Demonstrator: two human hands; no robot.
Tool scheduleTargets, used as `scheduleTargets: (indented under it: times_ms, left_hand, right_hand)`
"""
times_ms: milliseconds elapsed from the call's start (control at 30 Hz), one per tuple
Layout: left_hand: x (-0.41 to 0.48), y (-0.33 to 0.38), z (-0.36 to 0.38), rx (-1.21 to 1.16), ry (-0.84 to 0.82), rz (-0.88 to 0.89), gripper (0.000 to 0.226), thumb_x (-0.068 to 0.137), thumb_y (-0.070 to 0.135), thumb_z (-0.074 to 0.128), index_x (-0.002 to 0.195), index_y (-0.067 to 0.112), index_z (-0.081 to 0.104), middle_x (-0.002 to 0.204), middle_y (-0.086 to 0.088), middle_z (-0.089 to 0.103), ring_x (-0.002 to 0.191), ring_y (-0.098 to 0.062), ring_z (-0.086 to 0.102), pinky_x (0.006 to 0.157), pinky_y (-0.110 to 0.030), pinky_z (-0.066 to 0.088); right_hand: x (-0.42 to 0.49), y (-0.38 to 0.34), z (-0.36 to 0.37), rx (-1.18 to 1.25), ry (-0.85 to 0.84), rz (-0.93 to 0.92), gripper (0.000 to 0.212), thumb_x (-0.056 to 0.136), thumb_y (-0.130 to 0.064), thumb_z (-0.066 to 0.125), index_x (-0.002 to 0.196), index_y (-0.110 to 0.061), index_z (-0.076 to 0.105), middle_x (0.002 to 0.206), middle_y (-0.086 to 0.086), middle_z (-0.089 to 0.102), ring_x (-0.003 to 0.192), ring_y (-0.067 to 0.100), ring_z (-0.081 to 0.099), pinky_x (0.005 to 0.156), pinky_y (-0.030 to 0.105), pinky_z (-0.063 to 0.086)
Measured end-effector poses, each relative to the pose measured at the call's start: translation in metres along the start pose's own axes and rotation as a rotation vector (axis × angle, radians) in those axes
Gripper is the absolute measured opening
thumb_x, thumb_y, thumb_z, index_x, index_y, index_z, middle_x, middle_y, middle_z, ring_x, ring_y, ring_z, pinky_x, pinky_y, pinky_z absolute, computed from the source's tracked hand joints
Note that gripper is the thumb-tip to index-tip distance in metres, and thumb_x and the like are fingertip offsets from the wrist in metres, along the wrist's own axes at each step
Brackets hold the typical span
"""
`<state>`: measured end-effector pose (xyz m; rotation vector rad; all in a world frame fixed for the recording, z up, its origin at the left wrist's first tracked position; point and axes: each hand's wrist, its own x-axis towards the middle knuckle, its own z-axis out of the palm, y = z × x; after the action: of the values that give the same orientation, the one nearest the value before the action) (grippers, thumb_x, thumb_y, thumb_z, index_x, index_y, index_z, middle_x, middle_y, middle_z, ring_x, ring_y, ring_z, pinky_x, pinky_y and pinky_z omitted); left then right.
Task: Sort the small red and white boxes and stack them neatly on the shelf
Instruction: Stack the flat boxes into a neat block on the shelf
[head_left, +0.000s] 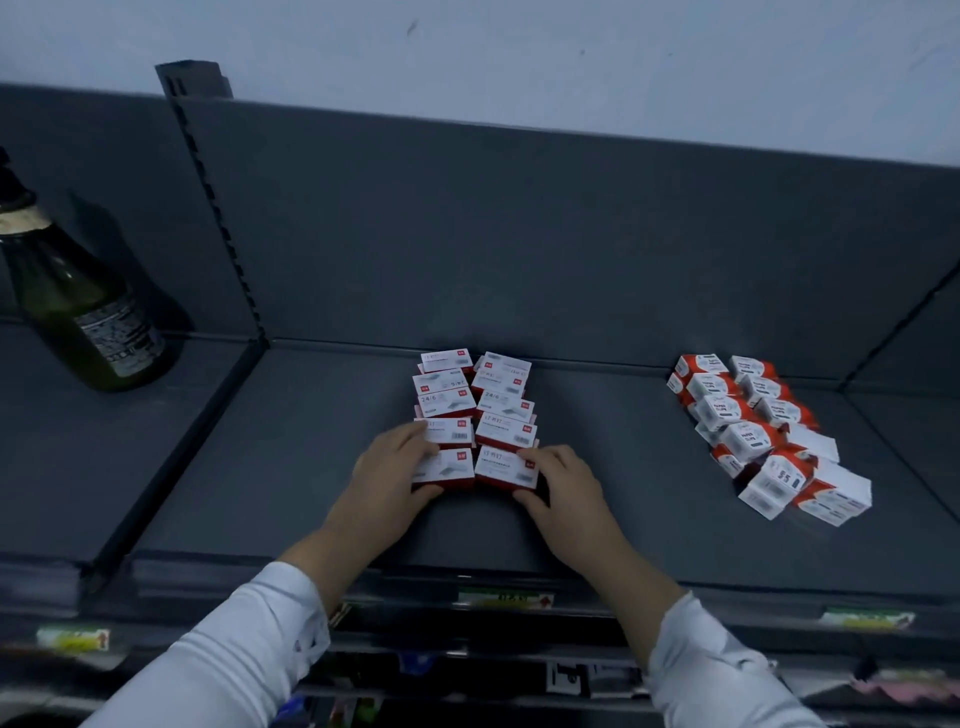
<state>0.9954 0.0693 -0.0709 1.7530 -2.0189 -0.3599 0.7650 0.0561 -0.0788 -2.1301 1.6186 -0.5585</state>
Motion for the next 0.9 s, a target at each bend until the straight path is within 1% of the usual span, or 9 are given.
scheduleTargets:
  times_ms: [67,167,267,333,433,533,700,800,900]
  left_hand:
    - [0.003,-0.003,-0.003,-0.020,0.004,0.012,0.048,0.078,0.027,0.080,0.121,0.016,0.062,0.141,-0.001,0.047,0.131,-0.023,0.039,0.108,-0.037,0.032]
    - [0.003,-0.002,-0.010,-0.107,0.028,0.043,0.047,0.078,0.031,0.079,0.120,0.025,0.061,0.134,0.009,0.048,0.125,-0.014,0.034,0.104,-0.033,0.031]
    - [0.004,0.003,-0.026,-0.362,-0.003,0.019,0.038,0.080,0.024,0.078,0.108,0.036,0.054,0.121,0.021,0.052,0.113,-0.003,0.047,0.093,-0.020,0.040]
    - [0.005,0.008,-0.038,-0.535,-0.090,-0.031,0.039,0.080,0.015,0.078,0.101,0.038,0.055,0.114,0.023,0.059,0.102,0.004,0.058,0.084,-0.015,0.050]
    - [0.006,0.012,-0.050,-0.695,-0.128,-0.065,0.046,0.077,0.004,0.079,0.097,0.040,0.060,0.109,0.011,0.065,0.098,-0.007,0.066,0.086,-0.031,0.057]
    - [0.005,0.017,-0.060,-0.793,-0.111,-0.079,0.050,0.074,-0.003,0.079,0.093,0.040,0.063,0.107,0.002,0.067,0.096,-0.017,0.069,0.087,-0.040,0.058]
    - [-0.003,0.028,-0.071,-0.878,-0.083,-0.092,0.047,0.075,-0.008,0.076,0.105,0.027,0.065,0.106,0.001,0.070,0.095,-0.017,0.069,0.087,-0.035,0.058]
    - [-0.009,0.035,-0.080,-0.930,-0.073,-0.073,0.047,0.077,-0.009,0.074,0.108,0.025,0.065,0.108,0.002,0.071,0.101,-0.013,0.069,0.085,-0.027,0.057]
    - [-0.014,0.043,-0.089,-0.969,-0.074,-0.048,0.047,0.076,-0.006,0.076,0.109,0.027,0.065,0.107,0.004,0.072,0.100,-0.011,0.068,0.081,-0.024,0.057]
  right_hand:
    - [-0.001,-0.002,-0.004,0.014,0.012,0.019,0.044,0.092,-0.026,0.066,0.133,-0.027,0.052,0.129,-0.007,0.048,0.117,0.014,0.042,0.100,0.034,0.033]
    - [-0.002,-0.005,-0.015,0.086,0.027,0.013,0.040,0.090,-0.025,0.069,0.125,-0.037,0.053,0.123,-0.017,0.046,0.116,0.006,0.037,0.094,0.029,0.025]
    - [-0.003,-0.011,-0.027,0.315,0.082,-0.004,0.047,0.084,-0.012,0.074,0.112,-0.044,0.052,0.119,-0.019,0.054,0.115,0.008,0.051,0.100,0.025,0.038]
    - [-0.004,-0.018,-0.035,0.528,0.063,0.008,0.052,0.082,0.005,0.071,0.109,-0.036,0.056,0.114,-0.012,0.063,0.110,0.011,0.062,0.096,0.023,0.047]
    - [-0.007,-0.028,-0.047,0.752,0.015,0.007,0.046,0.082,0.017,0.065,0.111,-0.018,0.057,0.106,-0.002,0.070,0.104,0.012,0.067,0.089,0.024,0.053]
    - [-0.012,-0.040,-0.056,0.846,0.008,0.012,0.043,0.081,0.020,0.063,0.111,-0.010,0.056,0.101,-0.003,0.073,0.101,0.009,0.068,0.085,0.022,0.053]
    - [-0.024,-0.055,-0.066,0.959,0.025,0.032,0.039,0.082,0.011,0.067,0.115,-0.007,0.058,0.105,0.002,0.074,0.101,0.012,0.069,0.083,0.022,0.055]
    - [-0.032,-0.064,-0.071,0.981,0.088,0.005,0.040,0.077,-0.007,0.071,0.115,-0.011,0.060,0.107,0.002,0.074,0.104,0.017,0.069,0.088,0.030,0.057]
    - [-0.038,-0.073,-0.077,1.036,0.128,-0.010,0.047,0.073,-0.010,0.070,0.118,-0.016,0.058,0.108,0.004,0.074,0.104,0.019,0.069,0.088,0.029,0.057]
